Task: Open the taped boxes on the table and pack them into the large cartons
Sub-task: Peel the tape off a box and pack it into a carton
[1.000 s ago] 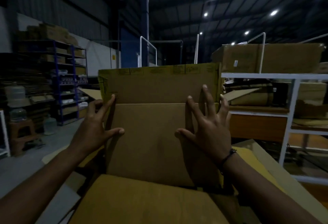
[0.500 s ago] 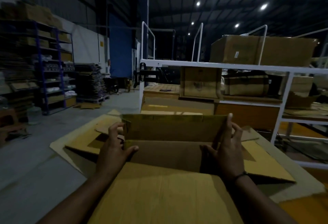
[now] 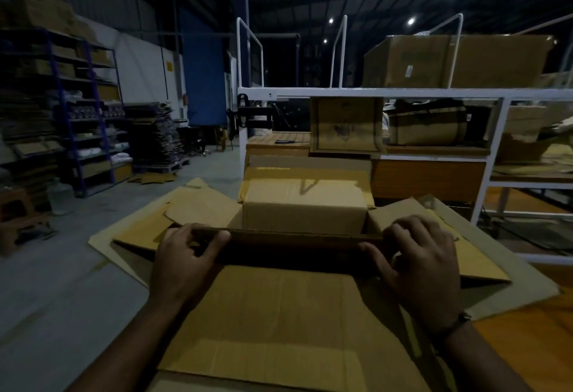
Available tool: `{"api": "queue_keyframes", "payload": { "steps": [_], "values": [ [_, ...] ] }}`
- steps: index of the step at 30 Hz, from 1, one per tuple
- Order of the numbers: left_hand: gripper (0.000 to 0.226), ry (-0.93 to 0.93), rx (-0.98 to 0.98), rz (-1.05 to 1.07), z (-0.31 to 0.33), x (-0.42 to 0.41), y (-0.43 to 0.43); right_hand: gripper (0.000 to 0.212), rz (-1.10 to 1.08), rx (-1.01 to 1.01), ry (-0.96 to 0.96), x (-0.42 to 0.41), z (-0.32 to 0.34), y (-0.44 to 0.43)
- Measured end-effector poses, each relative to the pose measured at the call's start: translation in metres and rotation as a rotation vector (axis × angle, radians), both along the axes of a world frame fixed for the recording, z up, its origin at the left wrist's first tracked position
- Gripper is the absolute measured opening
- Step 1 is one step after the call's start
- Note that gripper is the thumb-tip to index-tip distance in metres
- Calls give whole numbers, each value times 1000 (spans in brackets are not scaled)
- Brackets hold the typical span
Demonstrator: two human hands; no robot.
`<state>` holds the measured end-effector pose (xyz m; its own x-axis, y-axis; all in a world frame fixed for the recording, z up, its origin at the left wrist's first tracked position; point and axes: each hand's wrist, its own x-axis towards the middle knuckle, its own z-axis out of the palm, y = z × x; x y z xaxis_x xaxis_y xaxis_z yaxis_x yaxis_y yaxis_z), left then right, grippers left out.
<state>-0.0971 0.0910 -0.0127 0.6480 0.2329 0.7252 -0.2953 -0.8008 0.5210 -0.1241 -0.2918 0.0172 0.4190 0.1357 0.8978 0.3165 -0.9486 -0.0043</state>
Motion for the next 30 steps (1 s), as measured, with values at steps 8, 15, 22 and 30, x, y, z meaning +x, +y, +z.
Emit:
{"api": "queue_keyframes", "payload": {
  "steps": [8,15,22,30],
  "values": [
    [40,255,59,-363,13,-10,-1,76,34,-79,655,-22,2,24],
    [56,380,496,-282,11,-9,-45,75,25,-242,891,-2,-3,56],
    [47,373,668,-305,2,10,-77,73,136,-385,739,14,-22,117],
    [47,284,599,-251,-8,8,-74,77,186,-383,684,15,-28,112]
  ]
}}
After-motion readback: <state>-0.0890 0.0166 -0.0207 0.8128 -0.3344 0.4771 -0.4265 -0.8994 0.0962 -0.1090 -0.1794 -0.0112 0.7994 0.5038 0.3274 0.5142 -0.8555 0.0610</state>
